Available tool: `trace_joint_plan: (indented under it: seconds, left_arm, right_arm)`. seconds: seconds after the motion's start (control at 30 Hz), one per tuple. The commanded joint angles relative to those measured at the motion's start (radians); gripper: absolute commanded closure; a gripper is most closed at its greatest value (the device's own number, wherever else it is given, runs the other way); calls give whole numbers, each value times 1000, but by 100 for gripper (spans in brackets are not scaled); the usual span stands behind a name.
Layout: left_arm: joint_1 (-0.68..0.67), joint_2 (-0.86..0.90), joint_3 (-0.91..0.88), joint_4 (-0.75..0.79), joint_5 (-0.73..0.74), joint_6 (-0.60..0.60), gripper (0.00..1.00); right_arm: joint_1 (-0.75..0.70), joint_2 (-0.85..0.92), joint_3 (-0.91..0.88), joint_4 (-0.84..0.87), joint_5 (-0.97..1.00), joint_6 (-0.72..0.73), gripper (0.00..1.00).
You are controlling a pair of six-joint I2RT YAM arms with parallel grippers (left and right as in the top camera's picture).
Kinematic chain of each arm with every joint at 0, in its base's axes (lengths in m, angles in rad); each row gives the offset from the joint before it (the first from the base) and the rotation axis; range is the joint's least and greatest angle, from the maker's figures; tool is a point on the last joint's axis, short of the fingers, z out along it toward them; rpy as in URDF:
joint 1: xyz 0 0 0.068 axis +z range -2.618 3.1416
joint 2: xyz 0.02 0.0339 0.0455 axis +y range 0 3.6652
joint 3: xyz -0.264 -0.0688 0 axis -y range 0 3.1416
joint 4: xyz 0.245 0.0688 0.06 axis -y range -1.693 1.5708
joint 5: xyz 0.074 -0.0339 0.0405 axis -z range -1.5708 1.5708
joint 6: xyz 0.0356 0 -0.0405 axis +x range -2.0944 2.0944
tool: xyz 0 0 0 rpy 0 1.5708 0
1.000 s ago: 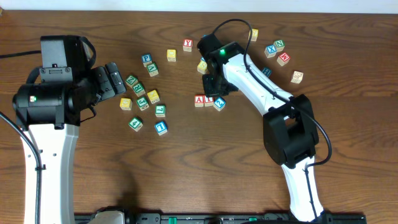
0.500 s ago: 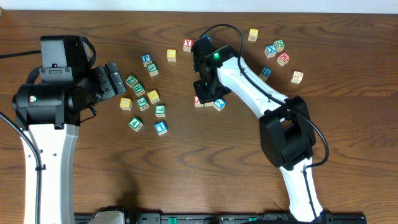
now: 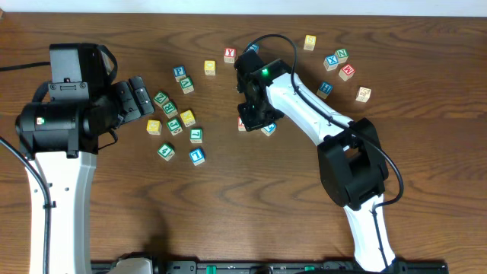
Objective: Spell out AI2
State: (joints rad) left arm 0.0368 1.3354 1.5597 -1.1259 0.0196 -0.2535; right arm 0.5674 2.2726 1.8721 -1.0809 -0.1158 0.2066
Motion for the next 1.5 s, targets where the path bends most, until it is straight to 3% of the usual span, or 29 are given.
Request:
trace_joint_plan:
  seconds: [0.0,0.6,1.47]
  left_arm:
    - [3,9,-4,-3,-13,17,3]
    - [3,9,-4,-3,-13,17,2]
    - [3,9,-4,-3,-13,17,2]
  right_arm:
    - [3,-10,-17,4,16,-13,99]
    - [8,-11,-16,33,-22,-14,99]
    - [8,-80,-40,-72,15,-14,99]
